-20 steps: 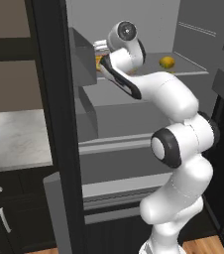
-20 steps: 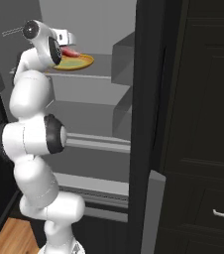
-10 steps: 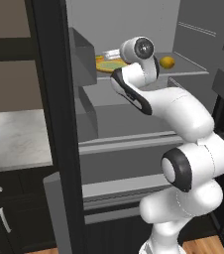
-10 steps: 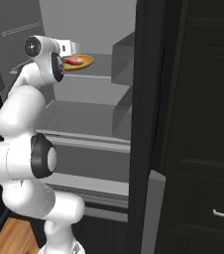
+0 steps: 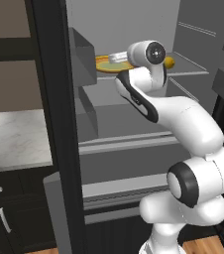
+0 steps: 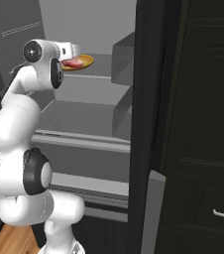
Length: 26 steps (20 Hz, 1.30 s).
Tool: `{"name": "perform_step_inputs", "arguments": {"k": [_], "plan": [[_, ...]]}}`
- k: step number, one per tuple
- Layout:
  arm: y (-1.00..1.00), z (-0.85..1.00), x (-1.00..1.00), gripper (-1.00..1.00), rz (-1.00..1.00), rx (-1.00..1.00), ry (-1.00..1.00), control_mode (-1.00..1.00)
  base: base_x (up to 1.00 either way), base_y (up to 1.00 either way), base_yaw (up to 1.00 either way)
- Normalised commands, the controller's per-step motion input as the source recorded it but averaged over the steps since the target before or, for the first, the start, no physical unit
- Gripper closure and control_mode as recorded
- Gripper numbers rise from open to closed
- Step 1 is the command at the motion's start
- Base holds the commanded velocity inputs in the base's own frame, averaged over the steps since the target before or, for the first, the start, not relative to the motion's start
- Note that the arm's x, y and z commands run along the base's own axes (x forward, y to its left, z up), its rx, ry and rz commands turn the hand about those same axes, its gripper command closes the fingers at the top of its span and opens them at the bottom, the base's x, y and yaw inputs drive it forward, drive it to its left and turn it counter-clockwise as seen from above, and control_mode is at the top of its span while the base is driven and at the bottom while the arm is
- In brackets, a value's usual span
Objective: Retrieve the steak from the fridge and place it on the cutting board.
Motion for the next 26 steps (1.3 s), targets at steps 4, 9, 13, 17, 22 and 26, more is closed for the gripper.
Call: {"name": "perform_step_inputs", "arguments": {"k": [4,9,13,17,22,26], "plan": [[0.00,0.20,-0.34,1.00,0.05,-0.02,0.00,-1.00,0.00,0.00,0.00],[-0.03,0.20,-0.51,1.00,0.00,-0.02,0.01,-1.00,0.00,0.00,0.00],[-0.04,0.02,-0.75,1.00,0.00,-0.03,0.07,-1.00,0.00,0.00,0.00],[-0.10,0.00,-0.87,1.00,0.00,-0.02,0.11,-1.00,0.00,0.00,0.00],[-0.01,0.00,-0.72,1.00,0.00,-0.05,0.19,-1.00,0.00,0.00,0.00],[0.00,0.00,-0.64,1.00,0.00,-0.08,0.22,-1.00,0.00,0.00,0.00]]}}
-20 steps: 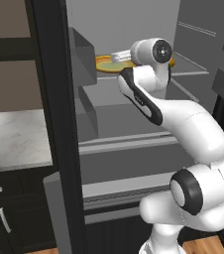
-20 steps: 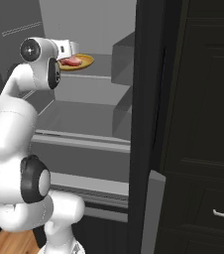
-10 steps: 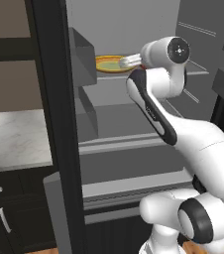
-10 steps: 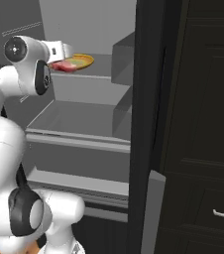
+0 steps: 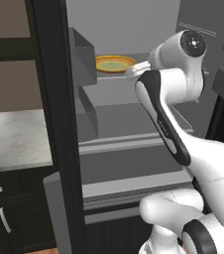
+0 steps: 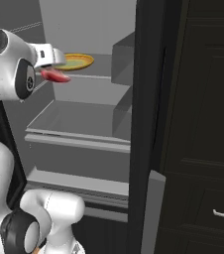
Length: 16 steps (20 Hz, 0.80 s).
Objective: Retrieve the steak from the fridge and place it on the cutting board.
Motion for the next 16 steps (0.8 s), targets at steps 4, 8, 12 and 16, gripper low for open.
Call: {"name": "perform_step_inputs", "arguments": {"k": [4,8,12,16], "plan": [[-0.21,-0.01,-0.74,1.00,0.00,-0.02,0.17,-1.00,0.00,0.00,0.00],[-0.36,-0.04,-0.79,1.00,0.00,0.00,0.10,-1.00,0.00,0.00,0.00],[-0.31,-0.20,-0.74,1.00,0.00,0.00,0.02,-1.00,0.00,0.00,0.00],[-0.03,-0.12,-0.69,1.00,0.00,-0.01,0.03,-1.00,0.00,0.00,0.00]]}}
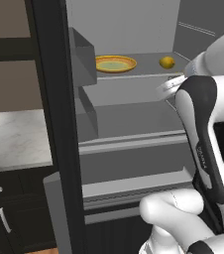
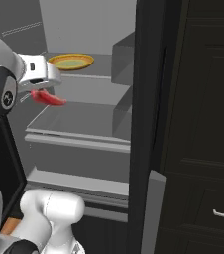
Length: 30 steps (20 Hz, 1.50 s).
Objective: Retrieve the steak from the fridge and place it on the cutting board.
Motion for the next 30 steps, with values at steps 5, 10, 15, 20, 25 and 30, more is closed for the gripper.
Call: {"name": "perform_step_inputs", "arguments": {"k": [5,10,15,20,25,30], "plan": [[-0.01,-0.16,-0.62,1.00,0.00,0.00,0.00,-1.00,0.00,0.00,0.00],[-0.05,-0.19,-0.52,1.00,0.00,0.00,0.05,-1.00,0.00,0.00,0.00],[0.00,-0.12,-0.39,1.00,0.00,0.00,0.06,-1.00,0.00,0.00,0.00],[0.00,-0.07,-0.25,1.00,0.00,-0.01,0.07,-1.00,0.00,0.00,0.00],[0.00,-0.03,-0.18,1.00,0.00,0.00,0.05,1.00,-0.26,-0.01,0.00],[0.00,0.00,0.00,1.00,0.00,0.00,0.00,1.00,-0.99,-0.11,0.00]]}}
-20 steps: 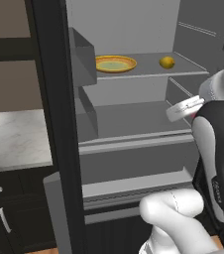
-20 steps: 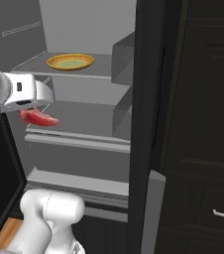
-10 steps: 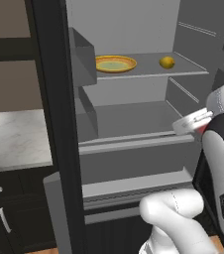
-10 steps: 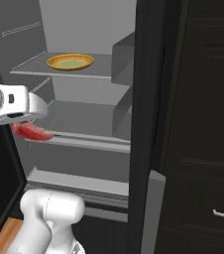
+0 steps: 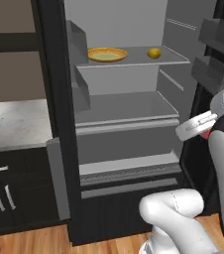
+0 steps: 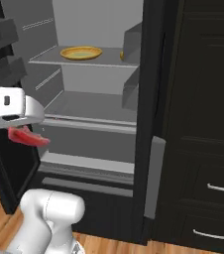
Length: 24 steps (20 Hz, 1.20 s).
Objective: Retrieve the steak from the fridge and place it on the cutting board.
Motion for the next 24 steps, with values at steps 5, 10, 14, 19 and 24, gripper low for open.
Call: {"name": "perform_step_inputs", "arguments": {"k": [5,10,14,19,24], "plan": [[0.00,0.00,0.00,1.00,0.00,0.00,0.00,1.00,-0.99,0.00,0.11],[0.00,0.00,0.00,1.00,0.00,0.00,0.00,1.00,-0.61,0.10,0.72],[0.00,0.00,0.00,1.00,0.00,0.00,0.00,1.00,-0.35,0.19,1.00],[0.00,0.00,0.00,1.00,0.00,0.00,0.00,1.00,-0.56,0.29,0.95],[0.00,0.00,0.00,1.00,0.00,0.00,0.00,1.00,0.55,0.61,0.60]]}}
